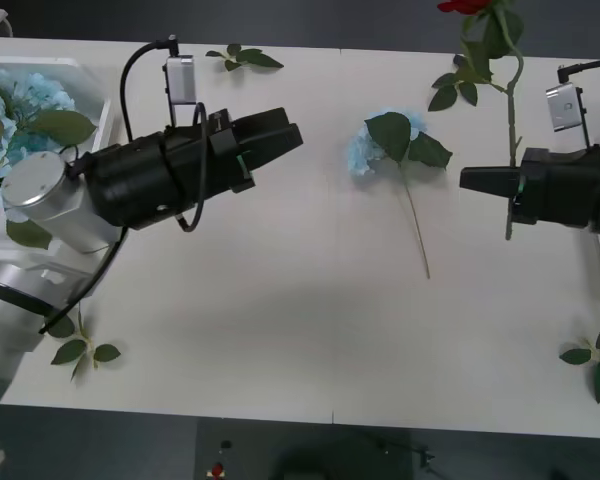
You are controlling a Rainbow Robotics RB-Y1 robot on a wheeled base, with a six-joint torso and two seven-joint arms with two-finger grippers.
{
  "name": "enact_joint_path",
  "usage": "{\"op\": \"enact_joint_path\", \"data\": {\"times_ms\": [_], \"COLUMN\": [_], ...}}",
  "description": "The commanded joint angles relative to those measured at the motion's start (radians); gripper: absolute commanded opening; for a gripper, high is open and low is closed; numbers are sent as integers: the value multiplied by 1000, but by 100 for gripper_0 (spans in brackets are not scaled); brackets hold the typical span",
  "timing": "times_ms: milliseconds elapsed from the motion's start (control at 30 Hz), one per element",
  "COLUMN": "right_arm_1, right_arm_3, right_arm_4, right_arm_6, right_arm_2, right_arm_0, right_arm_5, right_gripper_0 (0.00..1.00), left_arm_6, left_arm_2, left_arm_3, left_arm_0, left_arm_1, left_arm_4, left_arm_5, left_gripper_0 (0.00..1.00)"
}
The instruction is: Put the red flowers into the right box and the blue flowers into the left box
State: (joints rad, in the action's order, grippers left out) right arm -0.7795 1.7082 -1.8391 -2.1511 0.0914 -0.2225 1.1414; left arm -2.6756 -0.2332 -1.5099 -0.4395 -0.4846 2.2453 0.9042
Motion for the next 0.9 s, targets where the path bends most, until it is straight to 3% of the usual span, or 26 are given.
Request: {"op": "enact_joint_path", "data": {"times_ms": [33,167,433,600,900], "right_arm_1": [-152,-239,-330,-356,-360], "right_arm_3": [24,-24,-202,-305,-381], "right_arm_4": [143,278,486,612,761], "right_arm_6": [197,375,444,445,455], "right_arm_2": [54,97,136,136,136], "right_arm_0": [-31,-31,-31,-31,-31], "right_arm_5": [41,104,136,112,60], "right_gripper_0": [0,0,0,0,0], "left_arm_6": [-30,-26,23,8,-1], "left_arm_2": [-8,-32,-170,-314,-334], "left_arm_3": [-21,-23,-24,-118,-237], "left_arm_0": [-24,-31,-74,-85,-84], "left_arm_1": [-137,-256,-413,-505,-597], "left_arm_4": [-4,-6,54,195,198], "left_arm_5": [55,68,61,-76,-177], "left_gripper_0": [75,75,75,76,76]}}
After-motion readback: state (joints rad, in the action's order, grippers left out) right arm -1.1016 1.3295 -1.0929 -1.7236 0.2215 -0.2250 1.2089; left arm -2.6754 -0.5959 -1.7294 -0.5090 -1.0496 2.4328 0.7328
